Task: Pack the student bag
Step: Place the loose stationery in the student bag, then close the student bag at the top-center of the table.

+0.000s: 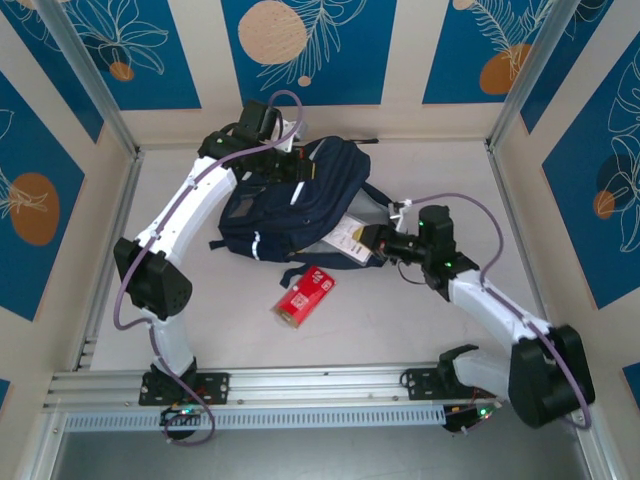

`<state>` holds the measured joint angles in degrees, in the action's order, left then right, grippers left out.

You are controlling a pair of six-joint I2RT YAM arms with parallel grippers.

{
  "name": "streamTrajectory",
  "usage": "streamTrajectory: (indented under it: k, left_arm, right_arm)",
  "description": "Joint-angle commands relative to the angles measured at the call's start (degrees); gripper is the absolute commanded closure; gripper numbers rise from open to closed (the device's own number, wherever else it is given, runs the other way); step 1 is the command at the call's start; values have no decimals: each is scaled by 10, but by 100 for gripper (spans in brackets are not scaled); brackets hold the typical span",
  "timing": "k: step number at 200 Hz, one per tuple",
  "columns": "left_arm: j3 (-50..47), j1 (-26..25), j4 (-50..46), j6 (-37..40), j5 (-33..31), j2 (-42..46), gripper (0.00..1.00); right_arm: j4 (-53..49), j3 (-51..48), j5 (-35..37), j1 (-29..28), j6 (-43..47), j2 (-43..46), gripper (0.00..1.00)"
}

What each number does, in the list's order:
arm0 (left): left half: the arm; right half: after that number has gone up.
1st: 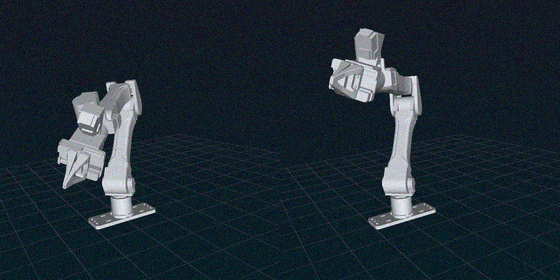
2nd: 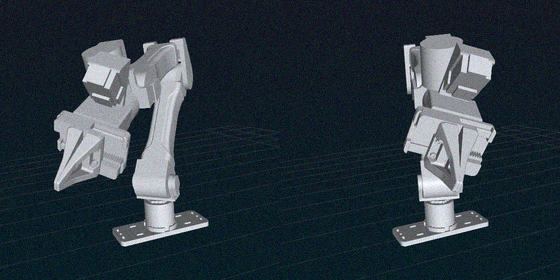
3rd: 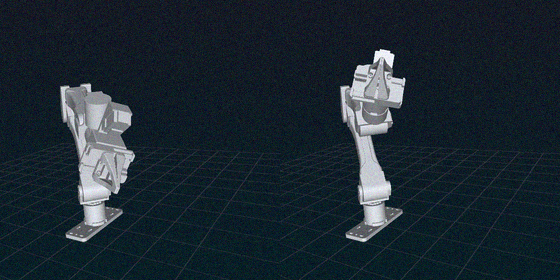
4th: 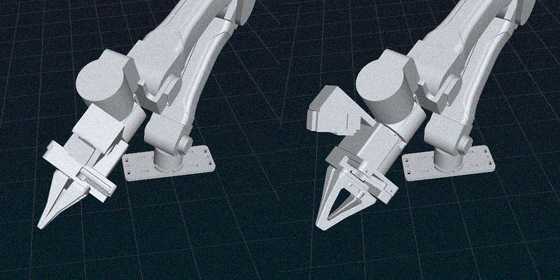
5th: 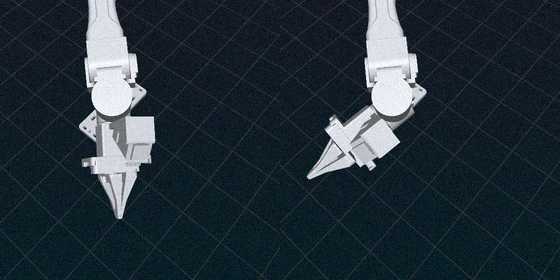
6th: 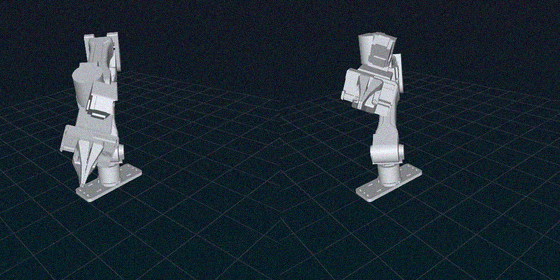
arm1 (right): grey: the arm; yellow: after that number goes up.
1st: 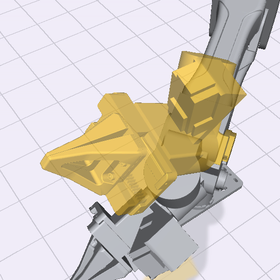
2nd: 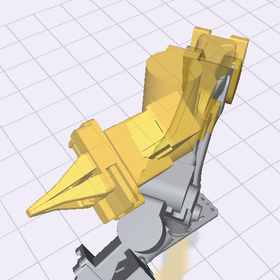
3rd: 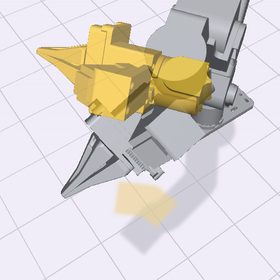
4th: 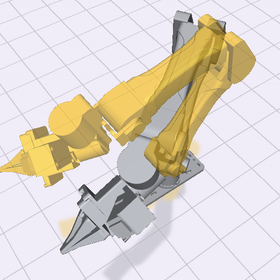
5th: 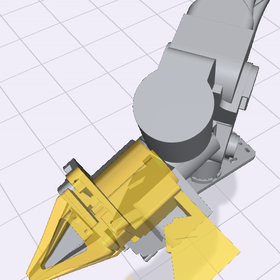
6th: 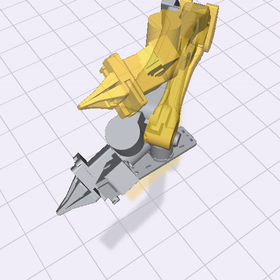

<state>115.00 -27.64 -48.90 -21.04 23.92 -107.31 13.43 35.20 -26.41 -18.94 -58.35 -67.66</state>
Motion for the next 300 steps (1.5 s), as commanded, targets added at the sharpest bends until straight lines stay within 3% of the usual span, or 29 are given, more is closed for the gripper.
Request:
streamTrajectory:
  k: [1, 55, 99, 111, 134, 168, 193, 233, 300]
  left_arm:
    - [11, 8, 49, -1, 42, 57, 100]
    - [8, 9, 55, -10, 57, 61, 100]
    - [13, 13, 75, -34, 75, 55, 100]
    - [14, 14, 77, -36, 75, 52, 100]
    - [13, 24, 79, -43, 78, 43, 100]
    - [9, 42, 81, -48, 66, 32, 100]
    - [1, 49, 89, -48, 45, 21, 100]
    - [-7, 58, 104, -56, 26, -6, 100]
    - [-43, 36, 132, -53, 8, -43, 100]
  right_arm:
    - [62, 46, 2, -26, 57, -62, 96]
    - [126, 151, 26, -79, 108, -249, 96]
    - [147, 246, 76, -124, 123, -388, 90]
    - [138, 272, 88, -137, 133, -412, 82]
    - [119, 297, 102, -152, 152, -430, 49]
    - [122, 239, 125, -145, 172, -358, 27]
    - [89, 190, 137, -128, 182, -287, 19]
    - [15, 114, 183, -103, 177, -187, 19]
    - [-166, -27, 405, -88, 144, 101, 27]
